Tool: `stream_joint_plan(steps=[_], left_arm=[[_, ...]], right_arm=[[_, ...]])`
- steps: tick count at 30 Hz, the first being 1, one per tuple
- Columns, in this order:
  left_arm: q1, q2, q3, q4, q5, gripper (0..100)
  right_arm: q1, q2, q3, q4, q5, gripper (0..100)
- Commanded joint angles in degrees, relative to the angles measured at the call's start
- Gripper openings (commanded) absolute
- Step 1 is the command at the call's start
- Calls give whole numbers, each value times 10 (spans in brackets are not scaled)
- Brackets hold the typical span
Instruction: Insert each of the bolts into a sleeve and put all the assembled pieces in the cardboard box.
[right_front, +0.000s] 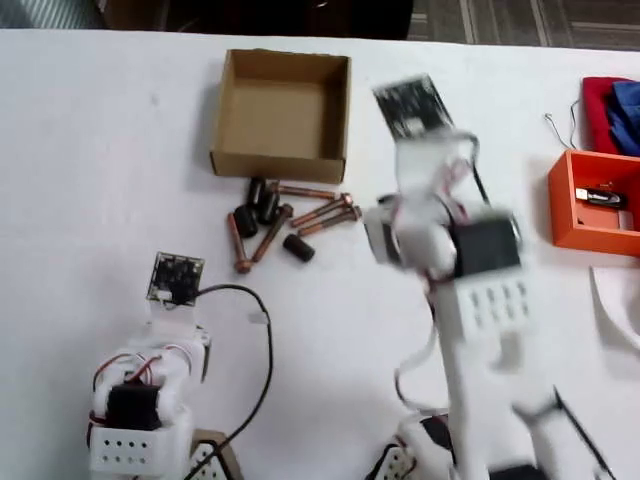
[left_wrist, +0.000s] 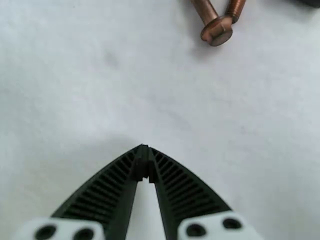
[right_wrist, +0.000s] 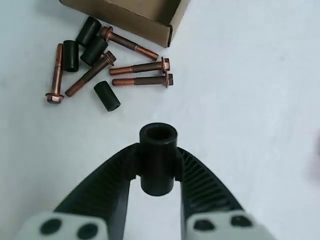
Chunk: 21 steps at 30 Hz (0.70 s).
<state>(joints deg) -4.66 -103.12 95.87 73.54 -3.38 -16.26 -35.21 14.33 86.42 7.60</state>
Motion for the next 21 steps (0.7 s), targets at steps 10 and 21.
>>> stream_joint_plan(steps=[10, 21], left_arm=[[8, -15, 11, 2, 2, 26], [-249, -15, -48, -301, -296, 28]], right_arm=[[84, -213, 238, -65, 90, 20], [83, -213, 236, -70, 90, 20]])
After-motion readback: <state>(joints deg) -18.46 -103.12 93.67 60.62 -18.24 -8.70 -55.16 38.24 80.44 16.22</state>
